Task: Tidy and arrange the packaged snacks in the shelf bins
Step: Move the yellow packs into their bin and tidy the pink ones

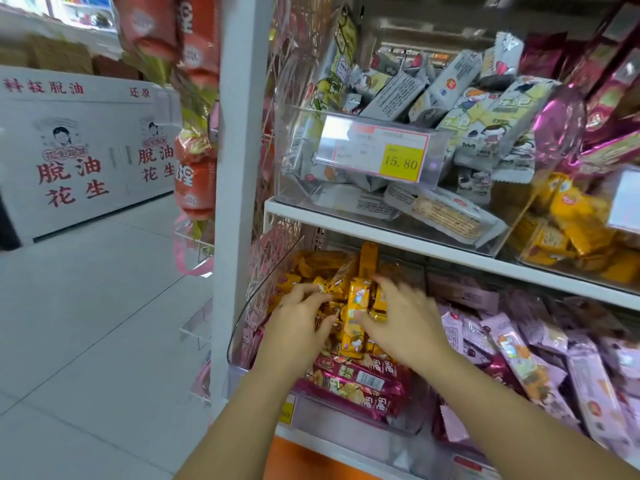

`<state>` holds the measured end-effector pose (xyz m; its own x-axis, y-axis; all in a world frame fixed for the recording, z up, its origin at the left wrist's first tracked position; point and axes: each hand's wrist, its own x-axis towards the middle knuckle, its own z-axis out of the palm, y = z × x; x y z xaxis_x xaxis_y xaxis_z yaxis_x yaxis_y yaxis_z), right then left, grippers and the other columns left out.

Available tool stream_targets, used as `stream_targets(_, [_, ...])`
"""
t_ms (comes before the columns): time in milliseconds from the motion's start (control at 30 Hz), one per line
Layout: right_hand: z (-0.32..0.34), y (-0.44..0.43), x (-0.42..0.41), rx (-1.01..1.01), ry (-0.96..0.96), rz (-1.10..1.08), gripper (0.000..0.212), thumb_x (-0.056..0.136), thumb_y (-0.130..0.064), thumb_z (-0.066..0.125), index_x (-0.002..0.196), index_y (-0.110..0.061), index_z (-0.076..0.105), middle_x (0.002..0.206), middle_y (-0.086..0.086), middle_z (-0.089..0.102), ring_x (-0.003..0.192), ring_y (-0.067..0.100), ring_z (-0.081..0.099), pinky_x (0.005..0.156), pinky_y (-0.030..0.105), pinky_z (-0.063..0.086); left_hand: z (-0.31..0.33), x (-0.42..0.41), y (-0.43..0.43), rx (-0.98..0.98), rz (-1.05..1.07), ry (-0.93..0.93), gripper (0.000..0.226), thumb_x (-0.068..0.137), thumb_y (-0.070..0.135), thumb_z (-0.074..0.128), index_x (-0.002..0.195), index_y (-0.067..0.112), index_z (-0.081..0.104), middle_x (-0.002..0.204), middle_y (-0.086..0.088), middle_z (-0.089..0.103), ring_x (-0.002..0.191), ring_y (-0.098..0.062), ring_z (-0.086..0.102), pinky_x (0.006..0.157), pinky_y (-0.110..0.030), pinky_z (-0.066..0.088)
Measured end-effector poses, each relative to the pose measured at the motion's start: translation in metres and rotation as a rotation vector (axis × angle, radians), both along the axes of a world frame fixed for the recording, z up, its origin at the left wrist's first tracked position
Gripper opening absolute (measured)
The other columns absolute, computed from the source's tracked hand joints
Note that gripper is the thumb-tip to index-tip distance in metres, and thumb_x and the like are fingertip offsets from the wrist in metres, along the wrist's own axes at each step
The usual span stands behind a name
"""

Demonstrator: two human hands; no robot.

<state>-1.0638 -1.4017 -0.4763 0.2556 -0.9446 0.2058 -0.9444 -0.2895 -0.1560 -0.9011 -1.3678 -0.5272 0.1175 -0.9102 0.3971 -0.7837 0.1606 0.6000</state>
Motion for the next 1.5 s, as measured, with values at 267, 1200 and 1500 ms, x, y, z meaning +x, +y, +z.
stream_targets(267, [-0.001,-0.022,0.017,-0.131,-0.06,-0.054,0.058,0.085,-0.065,0.047,0.131,-0.029,0.044,0.135,0.001,0.046,0.127,0.028,0.039,0.1,0.041,0.038,0.002,0.0,0.005,0.002,-0.021,-0.039,0.04,0.092,0.025,0.058,0.132,0.027,0.054,0.147,0.004,0.035,0.138,-0.016,0.026,0.113,-0.033,0.028])
stream_targets(1200, [0.001,-0.003,0.004,0.136,-0.027,0.285,0.072,0.09,-0.04,0.057,0.149,-0.038,0.015,0.158,-0.003,0.012,0.145,0.023,0.011,0.118,0.038,0.015,0.007,0.014,0.002,0.083,0.073,-0.224,0.064,0.095,0.016,0.047,0.151,0.031,0.018,0.157,0.005,0.018,0.143,-0.018,0.017,0.11,-0.039,0.034])
stream_targets(1500, [0.06,0.055,-0.036,0.249,-0.202,0.425,0.043,0.088,-0.033,0.063,0.13,-0.029,0.054,0.125,-0.006,0.061,0.108,0.007,0.059,0.097,0.03,0.048,0.069,-0.016,0.054,-0.098,-0.14,-0.16,0.035,0.096,0.02,0.048,0.128,0.031,0.056,0.123,0.014,0.054,0.111,-0.012,0.055,0.092,-0.037,0.048])
